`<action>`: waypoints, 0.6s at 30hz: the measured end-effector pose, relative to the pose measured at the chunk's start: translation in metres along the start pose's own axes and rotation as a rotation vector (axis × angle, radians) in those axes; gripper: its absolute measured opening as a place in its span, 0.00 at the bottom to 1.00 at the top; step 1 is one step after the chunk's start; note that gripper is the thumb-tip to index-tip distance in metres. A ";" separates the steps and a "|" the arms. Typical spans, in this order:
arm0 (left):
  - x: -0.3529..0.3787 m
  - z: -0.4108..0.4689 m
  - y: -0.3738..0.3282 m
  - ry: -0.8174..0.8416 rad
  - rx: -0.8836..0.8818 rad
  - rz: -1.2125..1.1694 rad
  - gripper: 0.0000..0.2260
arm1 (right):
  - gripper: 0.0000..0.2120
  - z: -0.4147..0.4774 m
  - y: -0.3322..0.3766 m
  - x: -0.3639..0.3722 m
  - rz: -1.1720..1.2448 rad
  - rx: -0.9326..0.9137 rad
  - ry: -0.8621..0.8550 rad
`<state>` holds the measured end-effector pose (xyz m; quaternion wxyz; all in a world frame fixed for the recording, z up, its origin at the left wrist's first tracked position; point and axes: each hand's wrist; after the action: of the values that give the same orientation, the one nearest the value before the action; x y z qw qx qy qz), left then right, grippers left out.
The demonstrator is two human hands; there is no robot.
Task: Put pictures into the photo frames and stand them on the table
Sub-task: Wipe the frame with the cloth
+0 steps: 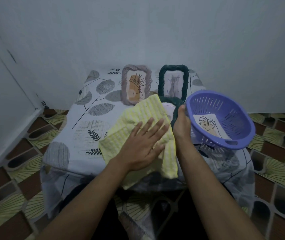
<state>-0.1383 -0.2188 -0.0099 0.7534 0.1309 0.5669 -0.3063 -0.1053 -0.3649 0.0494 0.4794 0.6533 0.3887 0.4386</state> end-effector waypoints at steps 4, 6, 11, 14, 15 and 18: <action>0.005 -0.011 0.034 0.020 0.063 -0.003 0.29 | 0.25 0.008 0.000 -0.003 0.154 0.031 -0.057; 0.007 -0.013 0.051 0.018 0.008 -0.120 0.40 | 0.25 0.008 0.004 -0.002 0.186 0.031 -0.083; -0.012 -0.015 0.072 -0.183 -0.239 -0.197 0.40 | 0.24 0.012 0.006 0.000 0.228 0.034 -0.120; -0.025 -0.010 0.085 -0.360 -0.326 -0.149 0.24 | 0.24 0.011 0.001 0.001 0.254 0.061 -0.097; -0.028 -0.007 0.090 -0.407 -0.374 -0.146 0.20 | 0.24 0.010 0.000 0.002 0.269 0.062 -0.084; -0.042 0.000 0.097 -0.561 -0.474 -0.122 0.13 | 0.22 0.011 -0.009 0.006 0.294 0.065 -0.067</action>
<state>-0.0863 -0.1299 0.0145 0.8692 -0.1703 0.4005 -0.2347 -0.0942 -0.3601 0.0397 0.4012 0.7325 0.2867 0.4694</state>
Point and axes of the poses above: each hand's wrist, its own z-axis towards the middle knuckle, its own x-axis out of the palm, y = z × x, and after that the axes turned 1 degree about y, right-handed
